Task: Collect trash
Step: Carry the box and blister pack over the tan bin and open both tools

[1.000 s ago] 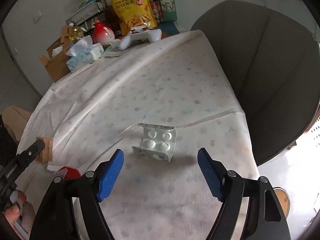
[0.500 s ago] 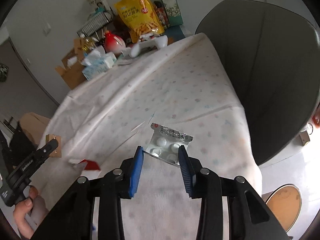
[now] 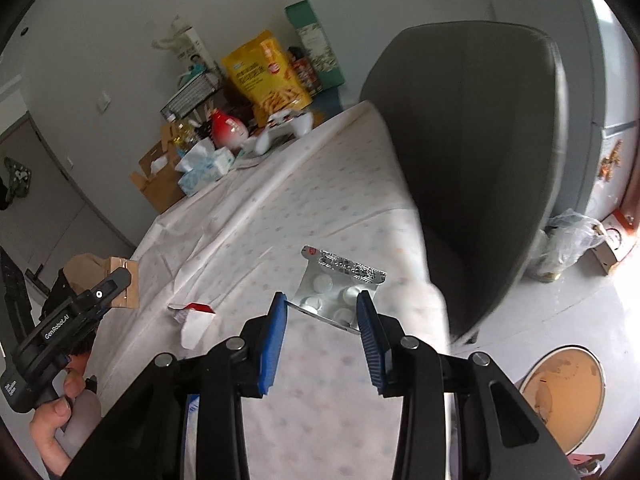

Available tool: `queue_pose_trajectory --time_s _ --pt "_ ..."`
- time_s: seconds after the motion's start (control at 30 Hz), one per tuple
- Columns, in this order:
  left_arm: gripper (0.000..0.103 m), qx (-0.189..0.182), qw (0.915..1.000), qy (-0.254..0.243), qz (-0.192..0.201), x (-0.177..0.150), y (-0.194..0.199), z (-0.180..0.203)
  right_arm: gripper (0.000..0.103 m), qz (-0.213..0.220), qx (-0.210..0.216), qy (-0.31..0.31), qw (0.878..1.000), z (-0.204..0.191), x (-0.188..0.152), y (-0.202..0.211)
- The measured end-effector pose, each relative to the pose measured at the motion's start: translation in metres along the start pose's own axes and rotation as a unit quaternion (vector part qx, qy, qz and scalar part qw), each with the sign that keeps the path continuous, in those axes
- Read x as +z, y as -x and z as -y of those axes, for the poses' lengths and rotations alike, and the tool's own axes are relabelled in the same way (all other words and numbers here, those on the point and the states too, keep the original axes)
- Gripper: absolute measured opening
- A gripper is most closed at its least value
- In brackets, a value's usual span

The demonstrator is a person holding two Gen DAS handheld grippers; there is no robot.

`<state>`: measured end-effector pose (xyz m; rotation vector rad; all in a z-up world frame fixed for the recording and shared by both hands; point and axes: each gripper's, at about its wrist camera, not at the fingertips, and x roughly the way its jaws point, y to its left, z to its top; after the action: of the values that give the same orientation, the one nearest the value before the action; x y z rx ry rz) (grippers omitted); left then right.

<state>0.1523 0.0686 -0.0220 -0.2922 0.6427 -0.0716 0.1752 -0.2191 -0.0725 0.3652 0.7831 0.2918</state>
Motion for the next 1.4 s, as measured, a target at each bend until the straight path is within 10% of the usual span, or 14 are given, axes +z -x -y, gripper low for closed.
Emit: queue_pose_trajectory --time_s 1.13,1.4 --pt "0.033 -0.156 0.9696 -0.138 -0.128 -0.092 -0.079 0.25 0.037 0.019 -0.174 -0.094 0.98 0.219 -0.04 0.112" --pt "0.033 -0.175 0.9559 -0.173 -0.161 -0.119 -0.091 0.289 0.055 0.004 -0.235 -0.138 0.962 0.276 -0.07 0.122"
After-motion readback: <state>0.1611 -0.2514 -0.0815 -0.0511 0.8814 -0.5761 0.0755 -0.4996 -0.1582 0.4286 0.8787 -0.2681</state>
